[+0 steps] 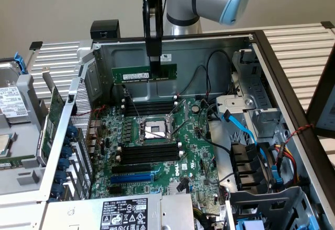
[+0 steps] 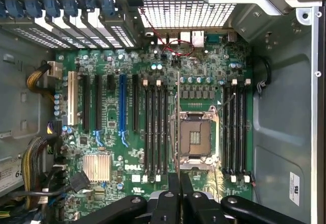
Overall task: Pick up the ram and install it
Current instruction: 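Insert the ram into the slot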
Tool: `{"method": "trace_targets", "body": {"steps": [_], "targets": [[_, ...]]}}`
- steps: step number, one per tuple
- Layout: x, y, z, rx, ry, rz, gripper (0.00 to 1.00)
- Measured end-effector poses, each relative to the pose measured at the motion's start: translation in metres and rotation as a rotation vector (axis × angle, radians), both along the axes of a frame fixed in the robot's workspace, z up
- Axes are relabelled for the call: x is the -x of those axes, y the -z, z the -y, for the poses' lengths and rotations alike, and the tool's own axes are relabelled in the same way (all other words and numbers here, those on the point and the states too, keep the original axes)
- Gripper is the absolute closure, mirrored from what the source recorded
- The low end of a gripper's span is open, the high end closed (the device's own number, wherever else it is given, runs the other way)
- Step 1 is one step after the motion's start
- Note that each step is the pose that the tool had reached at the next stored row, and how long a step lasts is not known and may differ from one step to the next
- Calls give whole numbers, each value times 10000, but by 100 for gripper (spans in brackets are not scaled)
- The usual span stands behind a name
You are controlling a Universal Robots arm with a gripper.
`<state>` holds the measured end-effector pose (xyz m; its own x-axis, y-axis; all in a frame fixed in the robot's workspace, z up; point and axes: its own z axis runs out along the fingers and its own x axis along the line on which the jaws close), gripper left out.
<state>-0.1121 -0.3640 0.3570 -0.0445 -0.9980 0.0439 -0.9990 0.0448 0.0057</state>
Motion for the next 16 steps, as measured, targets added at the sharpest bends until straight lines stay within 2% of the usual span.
{"method": "trace_targets", "body": {"steps": [16], "targets": [[-1,291,9,0,90,0,87]]}}
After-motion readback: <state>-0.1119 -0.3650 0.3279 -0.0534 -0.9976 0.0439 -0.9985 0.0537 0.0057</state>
